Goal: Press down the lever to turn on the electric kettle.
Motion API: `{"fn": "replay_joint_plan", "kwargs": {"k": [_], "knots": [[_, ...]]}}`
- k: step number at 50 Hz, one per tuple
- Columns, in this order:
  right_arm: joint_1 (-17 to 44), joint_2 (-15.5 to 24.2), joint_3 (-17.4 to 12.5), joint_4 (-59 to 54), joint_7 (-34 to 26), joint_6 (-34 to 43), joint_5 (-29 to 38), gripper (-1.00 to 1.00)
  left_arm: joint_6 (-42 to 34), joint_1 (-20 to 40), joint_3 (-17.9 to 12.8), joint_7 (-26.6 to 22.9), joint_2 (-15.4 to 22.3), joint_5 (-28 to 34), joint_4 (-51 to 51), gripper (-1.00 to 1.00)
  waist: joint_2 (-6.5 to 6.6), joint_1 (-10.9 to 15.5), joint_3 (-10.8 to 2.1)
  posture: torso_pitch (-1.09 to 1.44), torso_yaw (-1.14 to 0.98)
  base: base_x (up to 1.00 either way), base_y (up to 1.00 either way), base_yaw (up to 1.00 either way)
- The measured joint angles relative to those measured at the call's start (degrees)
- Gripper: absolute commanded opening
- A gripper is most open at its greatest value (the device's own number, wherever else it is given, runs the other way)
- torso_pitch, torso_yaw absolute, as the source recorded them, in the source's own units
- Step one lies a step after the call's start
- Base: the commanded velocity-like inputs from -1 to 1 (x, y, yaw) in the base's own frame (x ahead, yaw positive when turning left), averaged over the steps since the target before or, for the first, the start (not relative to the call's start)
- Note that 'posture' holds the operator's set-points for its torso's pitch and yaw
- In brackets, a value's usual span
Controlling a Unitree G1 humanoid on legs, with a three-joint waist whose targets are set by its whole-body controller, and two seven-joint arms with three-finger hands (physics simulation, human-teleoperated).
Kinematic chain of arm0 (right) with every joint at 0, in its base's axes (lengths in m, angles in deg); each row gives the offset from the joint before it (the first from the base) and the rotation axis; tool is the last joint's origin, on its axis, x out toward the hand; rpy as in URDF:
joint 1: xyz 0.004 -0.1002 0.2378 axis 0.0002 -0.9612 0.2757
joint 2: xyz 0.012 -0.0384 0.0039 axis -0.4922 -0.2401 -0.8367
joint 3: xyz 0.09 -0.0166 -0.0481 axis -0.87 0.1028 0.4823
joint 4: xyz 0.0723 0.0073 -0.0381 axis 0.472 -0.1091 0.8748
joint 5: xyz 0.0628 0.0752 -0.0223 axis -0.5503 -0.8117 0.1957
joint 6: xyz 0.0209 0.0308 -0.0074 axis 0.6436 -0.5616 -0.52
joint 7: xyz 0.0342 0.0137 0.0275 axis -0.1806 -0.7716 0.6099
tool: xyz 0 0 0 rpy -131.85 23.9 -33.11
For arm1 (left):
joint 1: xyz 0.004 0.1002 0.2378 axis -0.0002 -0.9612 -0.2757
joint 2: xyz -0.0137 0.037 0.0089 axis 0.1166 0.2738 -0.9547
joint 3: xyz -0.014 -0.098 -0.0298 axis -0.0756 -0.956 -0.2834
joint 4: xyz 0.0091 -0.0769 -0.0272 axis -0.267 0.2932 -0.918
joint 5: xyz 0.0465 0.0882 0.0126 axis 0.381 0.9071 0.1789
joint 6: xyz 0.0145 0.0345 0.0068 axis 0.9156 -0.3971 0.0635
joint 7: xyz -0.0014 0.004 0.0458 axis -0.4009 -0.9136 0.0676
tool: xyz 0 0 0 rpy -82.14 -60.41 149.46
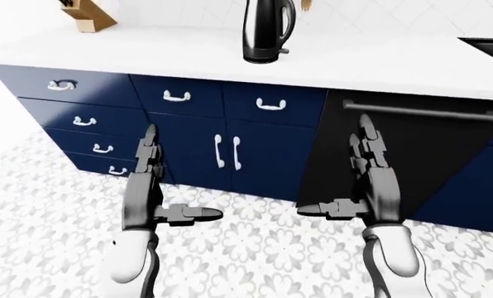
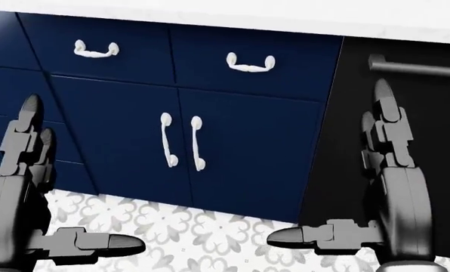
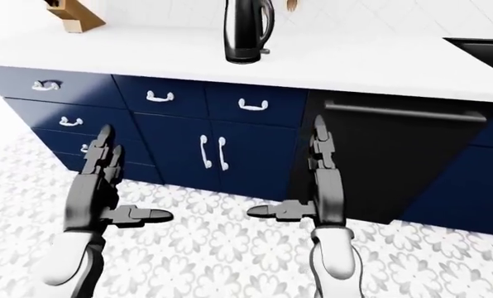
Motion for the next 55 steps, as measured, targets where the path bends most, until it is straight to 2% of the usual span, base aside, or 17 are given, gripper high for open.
{"fn": "replay_joint_plan", "kwargs": {"k": [2,4,8,10,13,17,22,27,31,34,35,40,45,47,49,52,55], "knots": [[0.0,0.0,0.2,0.2,0.1,0.2,0.2,1.00,-0.1,-0.1,0.0,-0.1,0.0,0.0,-0.1,1.00,-0.06,0.3,-0.06,0.00,0.00,0.09,0.00,0.00],[0.2,0.0,0.6,0.7,0.0,0.1,0.3,1.00,-0.3,-0.2,-0.4,-0.1,-0.1,-0.4,-0.4,1.00,0.75,0.4,0.27,0.00,0.00,0.09,0.00,0.00],[0.5,0.0,0.5,1.2,-0.3,-0.4,0.2,1.00,-0.8,0.0,-0.3,-0.2,0.0,-0.7,-1.5,1.00,4.26,0.2,0.37,0.00,0.00,0.09,0.00,0.00],[0.5,-0.5,1.0,0.8,-0.5,-0.4,0.1,1.00,-1.5,0.5,-1.0,-0.2,0.6,-0.7,-1.4,1.00,3.65,0.9,0.57,0.00,0.00,0.09,0.00,0.00],[0.1,-0.3,1.2,0.3,-1.0,0.4,-0.1,1.00,-1.6,-0.2,-1.5,0.1,0.4,-0.5,-0.6,1.00,3.87,1.1,0.40,0.00,0.00,0.09,0.00,0.00],[0.5,-0.2,0.3,1.5,-0.8,0.3,0.0,1.00,-1.5,0.0,-1.0,0.0,0.4,-0.6,-1.2,1.00,1.52,1.0,0.41,0.00,0.00,0.10,0.00,0.00],[0.7,0.0,0.3,2.1,-0.8,-0.5,0.1,1.00,-0.9,-0.1,-0.5,0.0,0.1,-0.5,-1.8,1.00,-2.57,0.8,-0.24,0.00,0.00,0.10,0.00,0.00],[-0.3,0.1,-0.8,1.0,-0.5,0.4,0.3,1.00,-1.7,-0.2,0.3,-0.7,0.0,-0.9,-0.4,1.00,-1.16,0.1,0.36,0.00,0.00,0.10,0.00,0.00],[-0.1,0.1,-0.7,2.8,-0.5,0.5,0.2,1.00,-1.6,0.2,-0.1,-0.4,0.1,-0.7,-1.6,1.00,1.44,0.3,0.78,0.00,0.00,0.10,0.00,0.00],[-0.1,0.0,-0.6,3.7,-0.5,0.4,0.3,1.00,-0.9,0.2,0.1,-0.3,0.0,-0.7,-1.9,1.00,4.44,0.0,0.36,0.00,0.00,0.10,0.00,0.00],[0.0,-0.3,-0.2,3.8,-0.5,0.3,0.3,1.00,-0.9,0.2,-0.2,-0.3,0.3,-0.7,-1.9,1.00,4.59,0.4,0.10,0.00,0.00,0.11,0.00,0.00],[-0.6,-0.4,1.0,2.7,-0.9,1.2,0.3,1.00,-1.4,-0.8,-0.9,0.1,0.2,-0.3,-0.6,1.00,3.35,1.1,0.25,0.00,0.00,0.11,0.00,0.00],[-0.1,-0.4,0.7,3.5,-0.7,0.7,0.4,1.00,-1.2,0.0,-0.9,-0.1,0.4,-0.5,-1.6,1.00,-0.08,1.2,0.25,0.00,0.00,0.11,0.00,0.00],[-0.1,-0.4,0.7,3.8,-0.8,0.4,0.4,1.00,-0.7,-0.2,-0.7,0.0,0.3,-0.4,-1.7,1.00,-2.29,1.2,-0.18,0.00,0.00,0.11,0.00,0.00],[-0.1,0.1,-0.2,3.5,-0.8,0.4,0.3,1.00,-0.8,-0.4,0.1,-0.1,-0.3,-0.5,-1.5,1.00,-1.32,0.3,-0.01,0.00,0.00,0.10,0.00,0.00],[-0.8,0.0,-1.0,3.0,-0.5,1.2,0.4,1.00,-2.0,-0.4,0.8,-0.6,-0.2,-0.8,-1.4,1.00,-1.18,-0.1,0.18,0.00,0.00,0.10,0.00,0.00],[-0.3,0.1,-1.0,4.1,-0.7,2.1,0.2,1.00,-2.8,0.8,0.0,-0.6,0.2,-0.8,-2.1,1.00,0.46,0.2,0.46,0.00,0.00,0.11,0.00,0.00]]}}
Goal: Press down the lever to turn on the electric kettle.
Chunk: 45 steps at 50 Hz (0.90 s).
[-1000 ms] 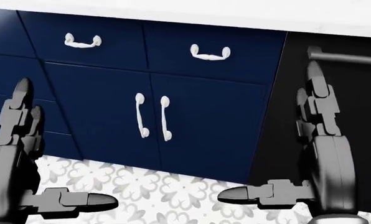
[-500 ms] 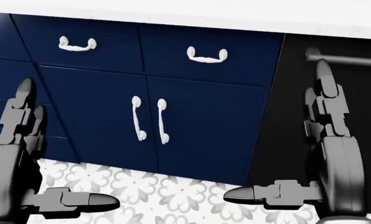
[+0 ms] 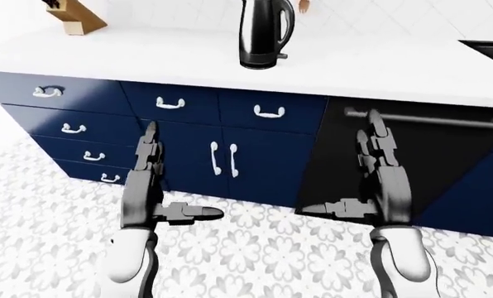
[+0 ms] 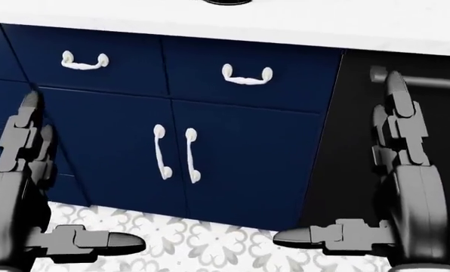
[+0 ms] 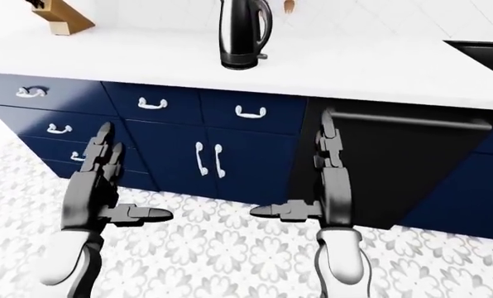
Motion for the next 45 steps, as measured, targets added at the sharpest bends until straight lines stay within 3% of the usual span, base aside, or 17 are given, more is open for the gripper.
{"fn": "replay_joint_plan", "kwargs": {"k": [3,5,10,15,17,18,20,23,27,30,31,33,36,43,45], "knots": [[0.1,0.1,-0.3,2.1,-0.4,0.4,-0.2,1.00,-0.1,0.4,-0.1,0.2,0.1,0.1,-1.4,1.00,2.41,-0.1,0.21,0.00,0.00,0.10,0.00,0.00],[0.6,0.0,-0.4,2.9,-0.5,0.7,-0.3,1.00,-0.5,0.8,-0.2,0.3,0.3,0.2,-2.1,1.00,4.28,0.0,-0.30,0.00,0.00,0.11,0.00,0.00],[2.1,0.5,-0.2,5.0,-1.7,5.5,-0.3,1.00,-3.1,1.2,-1.2,0.8,0.6,0.5,-2.1,1.00,2.90,0.8,-0.27,0.00,0.00,0.11,0.00,0.00],[3.0,0.5,-0.5,7.1,-1.8,5.8,0.1,1.00,-3.6,2.2,-0.9,0.6,0.8,0.4,-3.6,1.00,-0.54,0.9,-0.42,0.00,0.00,0.11,0.00,0.00],[3.2,0.4,-0.2,7.2,-1.8,6.0,0.2,1.00,-3.4,2.2,-1.1,0.5,0.9,0.3,-3.9,1.00,-2.73,1.0,-0.72,0.00,0.00,0.12,0.00,0.00],[3.2,0.7,-0.4,7.1,-1.8,6.1,0.3,1.00,-3.4,2.3,-0.8,0.5,0.5,0.3,-3.8,1.00,-2.62,0.5,-0.88,0.00,0.00,0.11,0.00,0.00],[2.7,0.7,-1.0,6.5,-1.6,6.6,0.5,1.00,-4.0,2.0,-0.1,0.2,0.3,0.1,-3.4,1.00,-2.07,0.0,-0.19,0.00,0.00,0.12,0.00,0.00],[2.6,0.6,-1.3,5.9,-1.4,7.4,0.7,1.00,-4.8,2.1,-0.1,-0.1,0.5,-0.1,-2.9,1.00,-1.50,0.0,-0.24,0.00,0.00,0.13,0.00,0.00],[3.1,0.7,-1.2,6.9,-1.4,7.1,0.5,1.00,-4.6,2.6,-0.6,0.1,0.7,0.0,-4.1,1.00,1.30,0.0,0.23,0.00,0.00,0.12,0.00,0.00],[3.5,0.8,-1.4,7.2,-1.5,6.8,0.3,1.00,-5.0,3.3,-1.2,0.1,1.0,0.0,-5.3,1.00,4.54,-0.2,-0.36,0.00,0.00,0.13,0.00,0.00],[3.5,0.4,-1.1,7.0,-1.6,6.8,0.2,1.00,-5.0,3.2,-1.6,0.2,1.3,0.1,-5.2,1.00,3.79,0.3,-0.08,0.00,0.00,0.13,0.00,0.00],[3.3,0.5,-0.5,6.5,-1.9,7.5,0.0,1.00,-5.6,3.1,-2.3,0.3,1.4,0.2,-4.3,1.00,3.73,0.7,0.04,0.00,0.00,0.13,0.00,0.00],[3.7,0.7,-0.7,6.7,-2.1,8.3,0.0,1.00,-5.9,3.0,-2.4,0.5,1.4,0.4,-3.9,1.00,2.89,0.8,-0.53,0.00,0.00,0.13,0.00,0.00],[4.5,0.9,-0.9,8.4,-2.0,8.1,0.1,1.00,-5.3,3.4,-2.1,0.3,1.3,0.2,-4.8,1.00,-2.96,1.0,-0.69,0.00,0.00,0.16,0.00,0.00],[4.0,1.0,-1.5,7.7,-1.8,7.9,0.2,1.00,-5.2,2.8,-1.2,0.2,0.9,0.0,-4.2,1.00,-1.86,0.3,-0.15,0.00,0.00,0.18,0.00,0.00]]}}
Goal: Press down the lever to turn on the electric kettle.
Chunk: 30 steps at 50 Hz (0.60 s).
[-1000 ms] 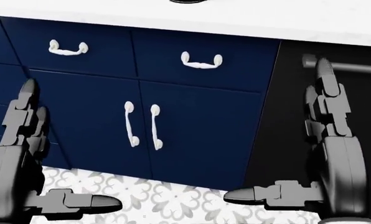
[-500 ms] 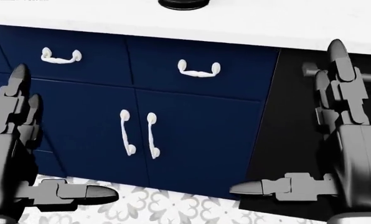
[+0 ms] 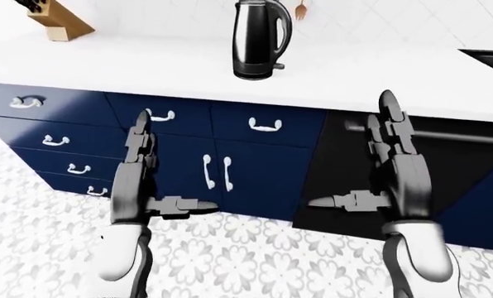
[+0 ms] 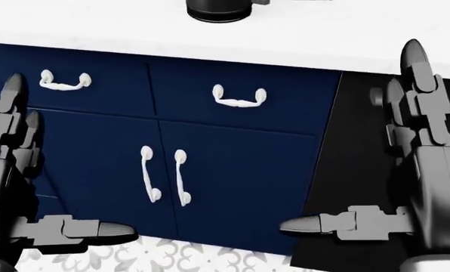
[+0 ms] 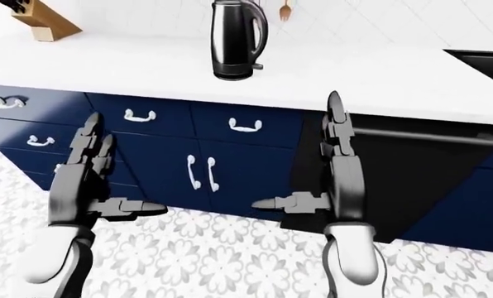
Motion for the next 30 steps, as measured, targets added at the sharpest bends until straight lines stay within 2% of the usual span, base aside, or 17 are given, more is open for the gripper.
{"fn": "replay_joint_plan", "kwargs": {"k": [2,4,8,10,11,12,15,17,20,23,24,28,30], "knots": [[-0.5,-0.1,-0.3,-0.8,0.3,0.4,0.2,1.00,-0.5,-0.2,0.5,-0.3,0.0,-0.2,0.3,1.00,-0.07,-0.3,0.15,0.00,0.00,0.19,0.00,0.00],[-0.5,-0.1,-0.3,-0.9,0.3,0.5,0.2,1.00,-0.6,-0.2,0.3,-0.3,0.0,-0.1,-0.1,1.00,0.73,-0.3,0.12,0.00,0.00,0.19,0.00,0.00],[-0.4,-0.1,0.0,-0.3,0.2,-0.3,0.1,1.00,-0.1,0.3,-0.3,-0.1,0.2,0.0,-0.9,1.00,3.61,-0.5,0.54,0.00,0.00,0.20,0.00,0.00],[-0.4,-0.1,-0.1,-0.2,0.2,-0.8,0.0,1.00,0.4,0.0,-0.1,0.0,0.1,0.1,-1.1,1.00,5.89,-0.7,0.15,0.00,0.00,0.20,0.00,0.00],[-0.2,-0.4,0.2,-0.3,0.2,-0.9,0.0,1.00,0.4,-0.2,-0.3,0.0,0.3,0.1,-1.2,1.00,5.95,-0.2,-0.06,0.00,0.00,0.20,0.00,0.00],[-0.5,-0.6,0.6,-0.7,0.1,-0.9,-0.1,1.00,0.3,-0.3,-0.5,0.1,0.4,0.2,-1.0,1.00,5.30,0.2,0.15,0.00,0.00,0.20,0.00,0.00],[-0.9,-0.6,1.1,-1.6,-0.2,-0.5,-0.4,1.00,-0.4,-1.1,-1.1,0.3,0.2,0.5,-0.1,1.00,5.13,0.7,0.03,0.00,0.00,0.19,0.00,0.00],[-0.8,-0.5,0.9,-1.5,-0.1,-0.4,-0.3,1.00,-0.2,-0.9,-1.1,0.3,0.2,0.5,0.1,1.00,4.15,0.7,-0.18,0.00,0.00,0.20,0.00,0.00],[-0.8,-0.6,0.8,-0.4,0.1,-1.0,-0.2,1.00,0.4,-0.5,-1.3,0.2,0.4,0.2,-0.2,1.00,2.09,1.0,0.06,0.00,0.00,0.20,0.00,0.00],[-0.8,-0.6,0.9,0.2,0.2,-1.5,-0.1,1.00,0.6,0.0,-1.5,0.1,0.5,0.1,-0.5,1.00,-1.04,0.9,-0.49,0.00,0.00,0.20,0.00,0.00],[-0.9,-0.3,0.6,0.0,0.3,-1.6,-0.1,1.00,1.0,-0.2,-1.0,0.1,0.0,0.0,-0.3,1.00,-0.13,0.4,-0.22,0.00,0.00,0.20,0.00,0.00],[-2.0,-0.6,0.2,-1.1,0.9,-1.0,0.3,1.00,0.9,-1.4,0.4,-0.4,-0.2,-0.4,0.9,1.00,-0.18,-0.4,0.00,0.00,0.00,0.21,0.00,0.00],[-1.9,-0.6,0.4,-0.9,0.9,-1.3,0.3,1.00,1.0,-1.2,-0.1,-0.4,-0.1,-0.4,0.7,1.00,0.99,-0.4,0.13,0.00,0.00,0.20,0.00,0.00]]}}
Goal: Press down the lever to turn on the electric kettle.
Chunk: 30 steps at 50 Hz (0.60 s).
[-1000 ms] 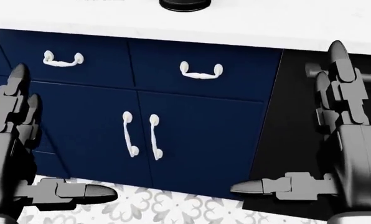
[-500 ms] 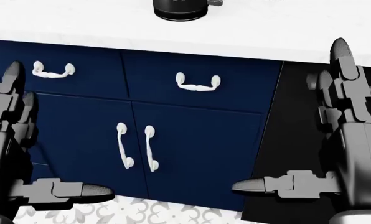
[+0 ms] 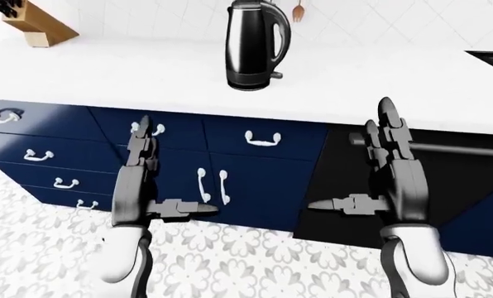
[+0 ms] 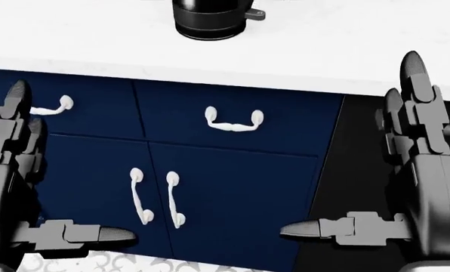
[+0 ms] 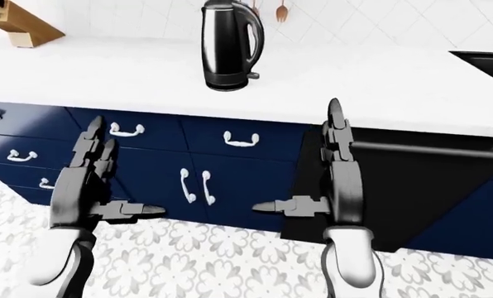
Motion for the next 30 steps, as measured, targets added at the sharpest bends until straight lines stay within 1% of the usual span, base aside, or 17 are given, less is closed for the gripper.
{"fn": "replay_joint_plan", "kwargs": {"k": [3,5,6,7,8,10,12,15,17,18,19,20,21,23,24,28,30], "knots": [[0.0,0.0,0.1,0.6,-0.1,-0.5,-0.1,1.00,0.0,0.3,-0.2,0.2,0.1,0.3,-1.3,1.00,2.31,-0.2,0.44,0.00,0.00,0.21,0.00,0.00],[0.1,0.0,0.0,0.9,-0.1,-0.7,-0.2,1.00,0.5,0.2,-0.2,0.2,0.1,0.3,-1.6,1.00,4.51,-0.5,0.11,0.00,0.00,0.21,0.00,0.00],[0.2,-0.2,0.1,0.9,-0.1,-0.8,-0.3,1.00,0.7,0.2,-0.4,0.2,0.2,0.3,-1.7,1.00,5.25,-0.2,-0.24,0.00,0.00,0.21,0.00,0.00],[0.1,-0.4,0.5,0.4,-0.1,-0.9,-0.4,1.00,0.8,0.1,-0.8,0.3,0.4,0.4,-1.3,1.00,4.68,0.2,-0.07,0.00,0.00,0.21,0.00,0.00],[-0.1,-0.5,0.9,-0.2,-0.2,-0.9,-0.4,1.00,0.6,0.0,-1.0,0.4,0.3,0.5,-0.7,1.00,4.61,0.5,0.10,0.00,0.00,0.20,0.00,0.00],[-0.4,-0.4,1.2,-0.8,-0.4,-0.7,-0.6,1.00,0.0,-0.6,-1.2,0.6,0.2,0.8,-0.2,1.00,4.61,0.9,-0.02,0.00,0.00,0.22,0.00,0.00],[-0.5,-0.3,1.0,-0.6,-0.4,-0.6,-0.6,1.00,-0.2,-0.7,-0.8,0.7,0.1,0.9,-0.7,1.00,3.65,1.0,-0.24,0.00,0.00,0.21,0.00,0.00],[-0.2,-0.3,0.8,0.0,-0.2,-1.2,-0.4,1.00,0.1,-0.4,-0.5,0.6,0.1,0.8,-1.5,1.00,1.58,1.3,-0.02,0.00,0.00,0.26,0.00,0.00],[-0.1,-0.3,0.9,0.5,-0.2,-1.5,-0.5,1.00,0.0,-0.1,-0.5,0.5,0.1,0.8,-1.8,1.00,-0.09,1.6,-0.02,0.00,0.00,0.27,0.00,0.00],[-0.1,-0.3,0.9,0.6,-0.2,-1.6,-0.5,1.00,-0.4,0.4,-0.7,0.5,0.3,0.7,-2.1,1.00,-1.25,1.7,-0.19,0.00,0.00,0.26,0.00,0.00],[0.1,-0.2,0.8,0.6,-0.2,-1.7,-0.5,1.00,-0.4,0.6,-0.8,0.5,0.2,0.6,-2.2,1.00,-2.09,1.5,-0.59,0.00,0.00,0.27,0.00,0.00],[-0.1,0.1,0.3,0.2,-0.1,-1.9,-0.5,1.00,0.1,0.4,-0.4,0.4,-0.3,0.5,-1.7,1.00,-1.32,1.0,-0.46,0.00,0.00,0.23,0.00,0.00],[-0.3,0.0,0.0,-0.6,0.0,-2.0,-0.4,1.00,0.3,-0.1,0.1,0.3,-0.4,0.4,-1.2,1.00,-1.17,0.7,-0.20,0.00,0.00,0.23,0.00,0.00],[-0.8,0.0,-0.4,-1.7,0.4,-1.8,-0.1,1.00,-0.3,-0.4,0.6,0.0,-0.3,0.0,-0.8,1.00,-1.52,0.2,-0.04,0.00,0.00,0.24,0.00,0.00],[-0.8,-0.1,-0.3,-1.9,0.4,-1.5,-0.1,1.00,-0.8,-0.3,0.4,-0.1,-0.3,-0.1,-1.1,1.00,-1.22,0.1,-0.06,0.00,0.00,0.24,0.00,0.00],[-0.5,0.0,0.3,-0.7,0.2,-1.5,-0.1,1.00,-1.8,0.9,-0.4,0.1,0.1,0.0,-2.7,1.00,1.38,-0.1,0.37,0.00,0.00,0.24,0.00,0.00],[-0.5,0.0,0.3,-0.2,0.2,-1.6,-0.1,1.00,-1.5,1.1,-0.4,0.2,0.1,-0.1,-3.1,1.00,3.08,-0.4,0.15,0.00,0.00,0.23,0.00,0.00]]}}
